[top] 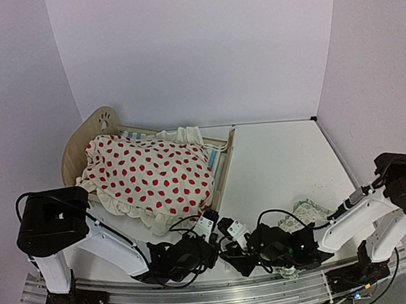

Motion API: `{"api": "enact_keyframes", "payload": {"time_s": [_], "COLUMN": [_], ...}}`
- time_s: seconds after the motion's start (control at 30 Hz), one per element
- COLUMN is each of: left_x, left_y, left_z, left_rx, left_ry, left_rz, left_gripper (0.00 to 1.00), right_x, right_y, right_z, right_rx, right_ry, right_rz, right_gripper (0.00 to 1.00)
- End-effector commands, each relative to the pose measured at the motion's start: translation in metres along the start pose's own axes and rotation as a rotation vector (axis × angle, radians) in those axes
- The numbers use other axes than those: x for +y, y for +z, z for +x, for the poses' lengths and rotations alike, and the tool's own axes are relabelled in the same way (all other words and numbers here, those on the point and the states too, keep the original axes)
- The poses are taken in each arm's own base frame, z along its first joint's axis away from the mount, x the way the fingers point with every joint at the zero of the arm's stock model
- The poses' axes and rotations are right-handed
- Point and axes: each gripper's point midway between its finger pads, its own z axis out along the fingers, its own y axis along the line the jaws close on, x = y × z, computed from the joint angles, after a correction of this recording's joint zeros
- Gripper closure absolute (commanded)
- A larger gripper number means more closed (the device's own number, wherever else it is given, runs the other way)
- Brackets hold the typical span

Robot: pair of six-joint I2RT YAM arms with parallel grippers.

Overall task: Set up the pet bed
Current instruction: Tie the right ropes of the mattress at the bed frame.

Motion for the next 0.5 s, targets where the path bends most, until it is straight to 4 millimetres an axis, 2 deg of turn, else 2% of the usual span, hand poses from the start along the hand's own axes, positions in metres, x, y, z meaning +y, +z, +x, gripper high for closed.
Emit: {"api": "enact_keyframes", "payload": {"time_s": [0.0, 0.13, 0.23, 0.3, 0.47], "left_x": [0.011, 0.011, 0.012, 0.012, 0.012], "left_y": [0.009, 0.010, 0.011, 0.012, 0.014], "left_z": [0.008, 0.010, 0.011, 0.011, 0.011], "left_rx": [0.009, 0.009, 0.008, 0.008, 0.004], "left_ry": [0.014, 0.016, 0.016, 0.016, 0.016], "left_rz": [-0.064, -0.067, -0.072, -0.075, -0.083], "left_gripper": [1.00, 1.00, 1.00, 1.00, 1.00], "right_x": [-0.018, -0.051, -0.071, -0.078, -0.078], "right_y": [-0.022, -0.035, -0.028, -0.017, 0.008], "right_z": [-0.030, -0.042, -0.042, -0.042, -0.045], "right_rx": [-0.119, -0.167, -0.128, -0.073, 0.034], "right_ry": [0.033, 0.154, 0.262, 0.325, 0.426], "right_rz": [0.082, 0.147, 0.139, 0.102, -0.017], "right_gripper": [0.66, 0.66, 0.69, 0.70, 0.73]}}
